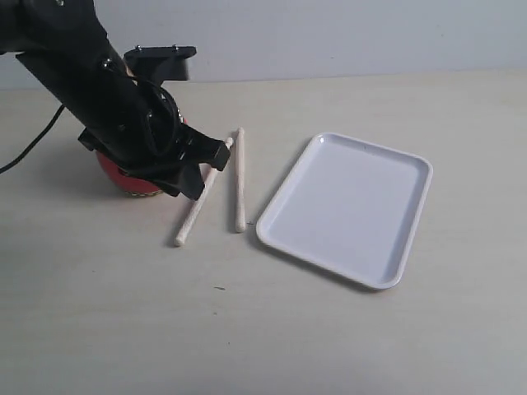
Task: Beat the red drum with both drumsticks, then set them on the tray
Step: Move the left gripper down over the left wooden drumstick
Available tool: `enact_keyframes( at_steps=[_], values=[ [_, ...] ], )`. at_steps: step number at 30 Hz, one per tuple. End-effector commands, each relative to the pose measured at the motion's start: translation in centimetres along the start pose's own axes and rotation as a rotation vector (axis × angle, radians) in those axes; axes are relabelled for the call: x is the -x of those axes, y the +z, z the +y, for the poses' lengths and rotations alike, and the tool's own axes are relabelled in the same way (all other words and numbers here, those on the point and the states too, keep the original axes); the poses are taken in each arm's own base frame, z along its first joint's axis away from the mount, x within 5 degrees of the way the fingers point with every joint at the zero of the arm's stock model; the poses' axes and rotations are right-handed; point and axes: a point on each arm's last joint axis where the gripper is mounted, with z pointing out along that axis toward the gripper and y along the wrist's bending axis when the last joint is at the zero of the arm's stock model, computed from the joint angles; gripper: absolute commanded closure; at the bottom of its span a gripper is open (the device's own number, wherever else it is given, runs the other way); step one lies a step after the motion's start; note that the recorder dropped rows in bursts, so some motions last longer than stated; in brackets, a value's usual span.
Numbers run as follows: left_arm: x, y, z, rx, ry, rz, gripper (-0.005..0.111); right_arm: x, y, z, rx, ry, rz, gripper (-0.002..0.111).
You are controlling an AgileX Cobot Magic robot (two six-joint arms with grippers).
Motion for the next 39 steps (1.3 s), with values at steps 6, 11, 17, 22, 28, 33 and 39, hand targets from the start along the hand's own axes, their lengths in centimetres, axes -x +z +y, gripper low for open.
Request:
enact_keyframes(
  at_steps=[6, 11, 17, 22, 28, 33, 39],
  values=[
    [0.4, 3.2, 1.4, 0.103, -0.039, 0.052, 0.076, -0.1, 0.0, 0.0, 0.005, -0.007, -0.006, 0.108],
    [1.8, 4.5, 1.6, 0.135, -0.031, 0.053, 0.058, -0.1, 0.0, 0.0, 0.005, -0.007, -0.006, 0.108],
    [2.4, 6.5, 1.9, 0.141, -0.043, 0.073, 0.058, -0.1, 0.0, 0.0, 0.005, -0.007, -0.006, 0.108],
    [2.2, 8.5, 2.5, 0.162, -0.059, 0.103, 0.058, -0.1, 0.0, 0.0, 0.005, -0.007, -0.006, 0.108],
    [2.3, 9.6, 2.9, 0.184, -0.054, 0.089, 0.058, -0.1, 0.0, 0.0, 0.005, -0.007, -0.006, 0.108],
    [2.3, 9.9, 3.1, 0.196, -0.044, 0.089, 0.058, -0.1, 0.0, 0.0, 0.005, -0.007, -0.006, 0.108],
    [2.2, 10.0, 3.1, 0.200, -0.096, 0.092, 0.058, -0.1, 0.0, 0.0, 0.005, -0.007, -0.006, 0.108]
  ],
)
